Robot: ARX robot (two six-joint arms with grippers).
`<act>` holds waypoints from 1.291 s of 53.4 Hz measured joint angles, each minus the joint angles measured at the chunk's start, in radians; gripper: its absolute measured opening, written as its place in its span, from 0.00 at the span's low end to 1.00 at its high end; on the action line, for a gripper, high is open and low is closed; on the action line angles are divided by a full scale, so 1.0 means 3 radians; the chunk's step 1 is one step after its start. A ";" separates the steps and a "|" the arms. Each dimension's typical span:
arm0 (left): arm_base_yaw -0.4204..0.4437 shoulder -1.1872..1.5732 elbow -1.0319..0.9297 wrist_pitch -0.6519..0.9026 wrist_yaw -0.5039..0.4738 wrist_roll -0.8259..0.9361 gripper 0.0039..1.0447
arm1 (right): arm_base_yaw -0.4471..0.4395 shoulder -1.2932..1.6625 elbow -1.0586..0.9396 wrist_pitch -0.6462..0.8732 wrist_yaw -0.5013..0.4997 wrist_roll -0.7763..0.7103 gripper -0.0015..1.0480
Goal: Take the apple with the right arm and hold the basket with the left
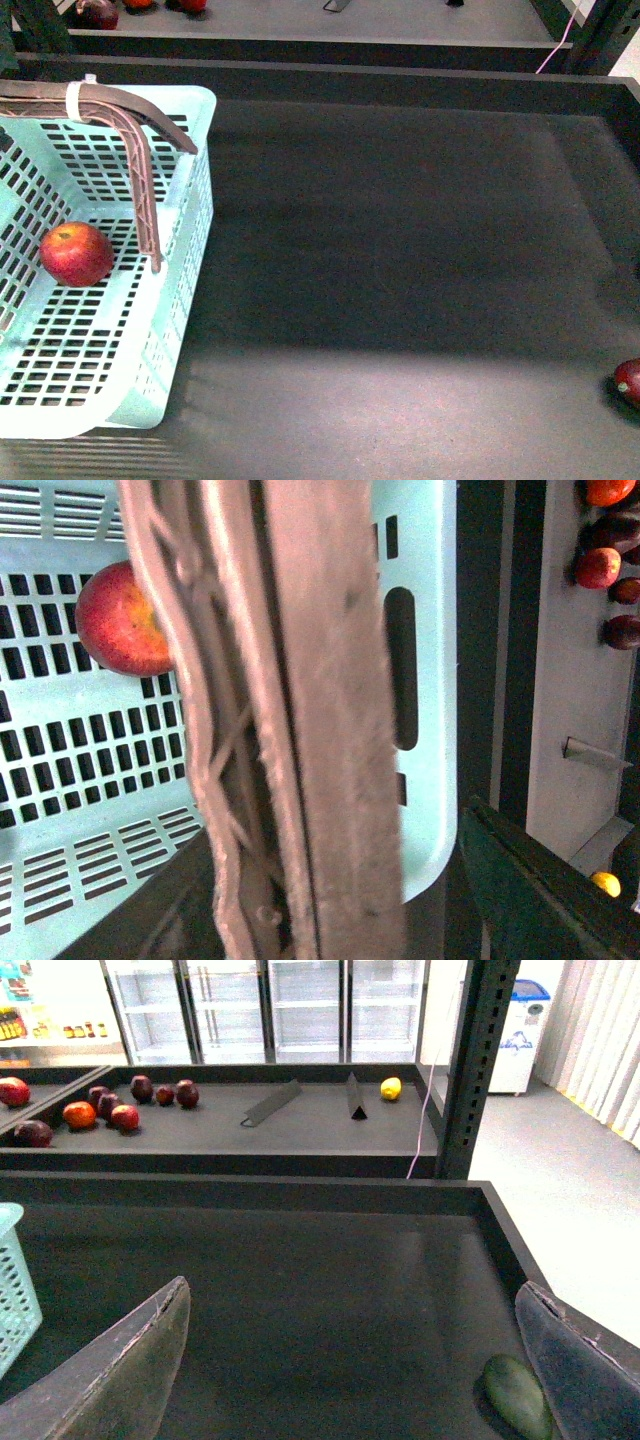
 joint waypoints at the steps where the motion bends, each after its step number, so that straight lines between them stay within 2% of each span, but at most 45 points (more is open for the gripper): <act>1: -0.0001 -0.0033 -0.0004 -0.0020 -0.0005 0.0000 0.68 | 0.0000 0.0000 0.0000 0.0000 0.0000 0.0000 0.92; 11: -0.0004 -0.0370 -0.0118 -0.0167 -0.0013 -0.0017 0.95 | 0.0000 0.0000 0.0001 0.0000 0.0000 0.0000 0.92; 28: -0.0019 -0.1219 -0.0455 -0.0659 -0.0055 0.0099 0.94 | 0.0000 0.0000 0.0000 0.0000 0.0001 0.0000 0.92; 37: -0.0188 -0.1639 -0.0496 -0.0715 -0.0187 0.0181 0.94 | 0.0000 0.0000 0.0001 0.0000 0.0000 0.0000 0.92; 43: -0.0259 -0.1740 -0.0528 -0.0633 -0.0136 0.0264 0.93 | 0.0000 0.0000 0.0001 0.0000 0.0000 0.0000 0.92; 44: -0.0253 -0.1748 -0.0577 -0.0514 -0.0079 0.0365 0.92 | 0.0000 0.0000 0.0000 0.0000 0.0000 0.0000 0.92; 46: -0.0210 -0.1801 -0.0867 0.0201 0.0209 0.0918 0.85 | 0.0000 0.0000 0.0000 0.0000 0.0003 0.0000 0.92; 47: -0.0201 -0.1813 -0.0945 0.0378 0.0268 0.1067 0.83 | 0.0000 0.0000 0.0001 0.0000 0.0003 0.0000 0.92; 50: -0.0153 -0.1887 -0.1403 0.1345 0.0474 0.2050 0.73 | 0.0000 0.0000 0.0001 0.0000 0.0000 0.0000 0.92; 51: -0.0148 -0.1902 -0.1472 0.1480 0.0496 0.2132 0.71 | 0.0000 0.0000 0.0001 0.0000 0.0000 0.0000 0.92; 55: -0.0074 -0.2124 -0.1976 0.2408 0.0571 0.3721 0.52 | 0.0000 0.0000 0.0001 0.0000 0.0000 0.0000 0.92; 58: -0.0017 -0.2312 -0.2160 0.2553 0.0600 0.4433 0.38 | 0.0000 0.0000 0.0001 0.0000 0.0001 0.0000 0.92; 63: 0.0024 -0.2475 -0.2399 0.2575 0.0671 0.4781 0.21 | 0.0000 0.0000 0.0000 0.0000 0.0001 0.0000 0.92; 69: 0.0074 -0.2686 -0.2628 0.2574 0.0712 0.4916 0.03 | 0.0000 0.0000 0.0000 0.0000 0.0000 0.0000 0.92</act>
